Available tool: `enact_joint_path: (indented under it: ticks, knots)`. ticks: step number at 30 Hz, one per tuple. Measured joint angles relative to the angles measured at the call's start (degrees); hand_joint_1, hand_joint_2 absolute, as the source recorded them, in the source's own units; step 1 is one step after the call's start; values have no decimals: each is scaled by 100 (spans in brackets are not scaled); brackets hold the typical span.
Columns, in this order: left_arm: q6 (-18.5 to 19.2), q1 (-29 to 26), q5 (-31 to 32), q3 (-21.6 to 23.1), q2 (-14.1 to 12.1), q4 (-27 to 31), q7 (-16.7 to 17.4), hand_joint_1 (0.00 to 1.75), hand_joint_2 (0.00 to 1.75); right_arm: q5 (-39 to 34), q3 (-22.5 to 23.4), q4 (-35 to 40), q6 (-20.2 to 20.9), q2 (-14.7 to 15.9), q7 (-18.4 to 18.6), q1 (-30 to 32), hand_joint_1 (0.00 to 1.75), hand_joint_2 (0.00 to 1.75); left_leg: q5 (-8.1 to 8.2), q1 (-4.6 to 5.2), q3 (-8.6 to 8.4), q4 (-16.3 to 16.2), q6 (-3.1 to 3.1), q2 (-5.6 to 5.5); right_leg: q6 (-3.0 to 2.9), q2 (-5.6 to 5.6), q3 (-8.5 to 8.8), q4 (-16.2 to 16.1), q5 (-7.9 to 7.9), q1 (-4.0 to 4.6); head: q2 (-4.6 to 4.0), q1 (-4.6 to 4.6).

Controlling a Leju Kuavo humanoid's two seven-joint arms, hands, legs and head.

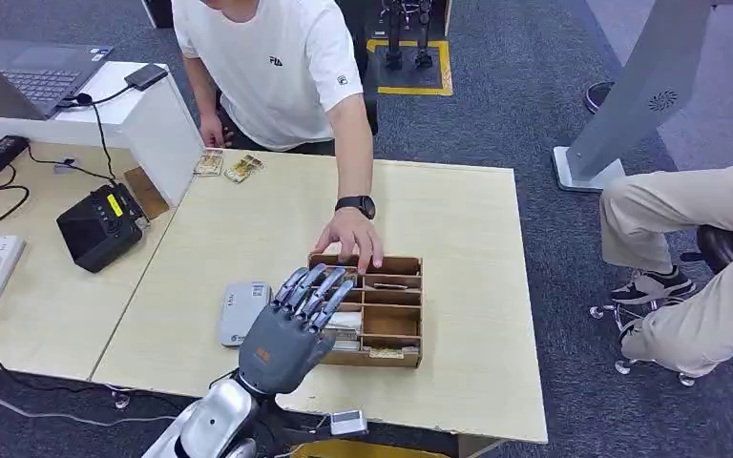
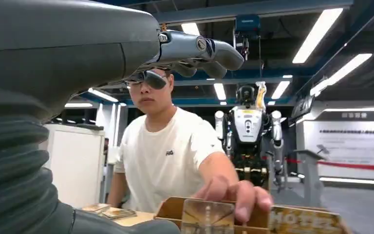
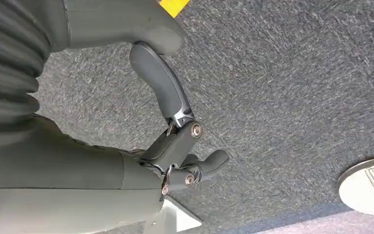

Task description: Pass the card to the sensor for recognition and then transmit it.

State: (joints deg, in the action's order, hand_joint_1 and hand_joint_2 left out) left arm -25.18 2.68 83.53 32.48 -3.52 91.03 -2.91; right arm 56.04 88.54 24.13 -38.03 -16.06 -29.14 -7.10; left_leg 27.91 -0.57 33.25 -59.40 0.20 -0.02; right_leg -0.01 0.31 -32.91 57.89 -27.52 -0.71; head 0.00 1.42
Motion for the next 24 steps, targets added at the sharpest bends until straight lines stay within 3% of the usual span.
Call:
enact_joint_path:
  ticks: [9, 12, 14, 15, 24]
  knots:
    - [45, 33, 31, 9, -11, -17, 40, 12, 175, 0, 0, 0, 0, 0, 0, 0, 0, 175, 0, 0, 0, 0, 0, 0, 0, 0, 0, 0, 0, 0, 0, 2]
    - [258, 151, 105, 33, -59, -90, 153, 17, 175, 0, 0, 0, 0, 0, 7, 1, 0, 175, -1, 0, 0, 0, -1, 0, -1, 0, 0, 0, 0, 0, 0, 0]
    - [830, 399, 44, 88, -188, -253, 293, 2, 175, -61, 0, 0, 0, 0, 24, 9, 0, 175, -1, 0, 0, 0, -1, 1, -1, 1, 0, 0, 1, 0, 0, 0]
    - [901, 417, 16, 90, -206, -273, 324, 0, 175, -79, 0, 0, 0, -2, 31, 9, 0, 175, -1, 0, 0, 0, -1, 1, -1, 1, 0, 0, 1, 0, 0, 2]
    - [979, 469, -9, 157, -308, -361, 398, 0, 175, -68, 0, 0, 0, -4, 68, 13, 0, 175, -1, 0, 0, 0, -1, 1, -1, 1, 0, 0, 1, 0, 0, 2]
